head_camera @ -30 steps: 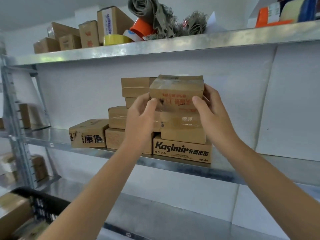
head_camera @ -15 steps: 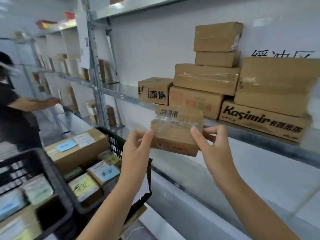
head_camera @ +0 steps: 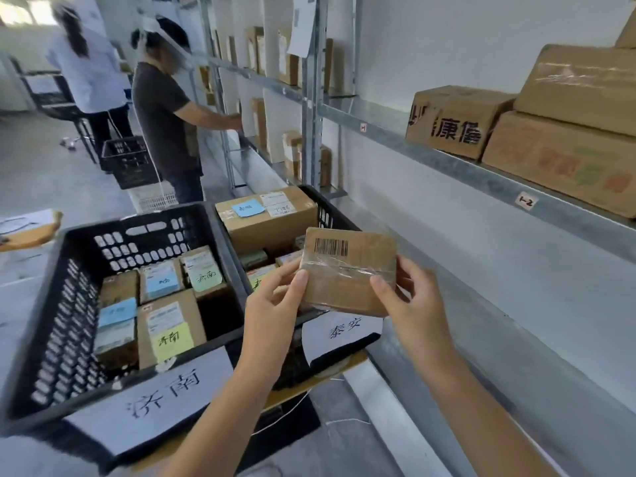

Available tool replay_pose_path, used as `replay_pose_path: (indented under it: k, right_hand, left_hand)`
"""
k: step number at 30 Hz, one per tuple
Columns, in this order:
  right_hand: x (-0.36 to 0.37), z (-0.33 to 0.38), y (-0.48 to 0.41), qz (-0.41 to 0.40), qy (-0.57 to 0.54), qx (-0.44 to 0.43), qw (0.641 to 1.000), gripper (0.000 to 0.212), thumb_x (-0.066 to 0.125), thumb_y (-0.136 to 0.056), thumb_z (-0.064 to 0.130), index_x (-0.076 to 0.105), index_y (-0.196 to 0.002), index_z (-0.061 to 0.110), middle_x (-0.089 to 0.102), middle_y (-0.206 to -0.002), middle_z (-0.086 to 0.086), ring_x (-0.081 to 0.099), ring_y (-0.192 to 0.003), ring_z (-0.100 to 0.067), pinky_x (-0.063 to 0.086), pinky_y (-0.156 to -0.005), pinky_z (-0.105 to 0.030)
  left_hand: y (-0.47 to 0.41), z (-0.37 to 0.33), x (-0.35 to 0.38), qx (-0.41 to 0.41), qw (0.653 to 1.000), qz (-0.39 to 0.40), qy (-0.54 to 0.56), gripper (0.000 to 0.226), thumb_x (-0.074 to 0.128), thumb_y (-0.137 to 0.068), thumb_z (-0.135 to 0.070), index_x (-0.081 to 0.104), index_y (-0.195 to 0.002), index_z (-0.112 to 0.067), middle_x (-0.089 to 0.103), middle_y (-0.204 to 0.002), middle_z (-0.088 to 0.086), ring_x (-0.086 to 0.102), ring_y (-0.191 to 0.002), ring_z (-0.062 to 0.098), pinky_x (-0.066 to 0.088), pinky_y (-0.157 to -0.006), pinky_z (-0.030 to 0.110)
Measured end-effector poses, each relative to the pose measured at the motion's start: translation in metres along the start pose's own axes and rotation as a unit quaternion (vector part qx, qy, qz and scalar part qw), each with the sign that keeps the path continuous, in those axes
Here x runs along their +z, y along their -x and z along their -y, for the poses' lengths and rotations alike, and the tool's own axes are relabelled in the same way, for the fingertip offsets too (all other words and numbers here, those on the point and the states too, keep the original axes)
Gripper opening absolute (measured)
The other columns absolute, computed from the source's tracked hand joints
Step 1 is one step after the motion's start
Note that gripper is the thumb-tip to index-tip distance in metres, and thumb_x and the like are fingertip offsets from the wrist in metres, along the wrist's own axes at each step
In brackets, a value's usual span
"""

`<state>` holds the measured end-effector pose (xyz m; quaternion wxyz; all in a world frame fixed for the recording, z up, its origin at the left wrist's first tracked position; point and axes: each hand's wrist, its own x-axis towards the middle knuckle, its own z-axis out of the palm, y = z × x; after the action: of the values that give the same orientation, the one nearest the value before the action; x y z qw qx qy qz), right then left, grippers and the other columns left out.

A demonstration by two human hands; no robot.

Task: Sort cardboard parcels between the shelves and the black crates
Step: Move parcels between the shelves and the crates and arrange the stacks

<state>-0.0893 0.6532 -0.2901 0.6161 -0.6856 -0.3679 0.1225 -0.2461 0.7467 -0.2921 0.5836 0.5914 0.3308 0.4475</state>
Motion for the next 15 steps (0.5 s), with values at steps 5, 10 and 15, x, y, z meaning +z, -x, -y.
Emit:
replay_pose_path:
  k: [5, 10, 15]
  right_hand:
    - [0.046, -0.005, 0.000, 0.055, 0.027, -0.032, 0.998, 0.040, 0.072, -0.088, 0.012, 0.056, -0.120, 0.029, 0.055, -0.121, 0.006, 0.054, -0.117, -0.011, 0.049, -0.094, -0.020]
    - [0.096, -0.004, 0.000, 0.140, 0.000, -0.029, 0.990, 0.035, 0.070, -0.091, 0.018, 0.053, -0.111, 0.041, 0.059, -0.118, 0.011, 0.057, -0.105, 0.000, 0.048, -0.079, -0.009]
    - [0.151, 0.005, -0.014, 0.221, -0.063, 0.029, 0.973, 0.016, 0.050, -0.102, 0.034, 0.054, -0.104, 0.049, 0.064, -0.108, 0.022, 0.063, -0.105, -0.003, 0.056, -0.090, -0.032]
  left_hand:
    - [-0.002, 0.010, -0.042, -0.013, 0.997, -0.068, -0.026, 0.031, 0.062, -0.098, -0.017, 0.073, -0.105, -0.044, 0.073, -0.107, -0.019, 0.067, -0.099, -0.003, 0.052, -0.073, 0.009]
    - [-0.008, 0.021, -0.090, -0.023, 0.984, -0.163, -0.074, 0.028, 0.064, -0.096, -0.009, 0.074, -0.115, -0.026, 0.072, -0.108, -0.009, 0.066, -0.096, -0.002, 0.052, -0.079, 0.010]
    - [-0.015, 0.024, -0.138, -0.036, 0.974, -0.207, -0.086, 0.019, 0.064, -0.095, -0.013, 0.071, -0.102, -0.029, 0.071, -0.105, -0.009, 0.063, -0.096, 0.004, 0.050, -0.080, 0.017]
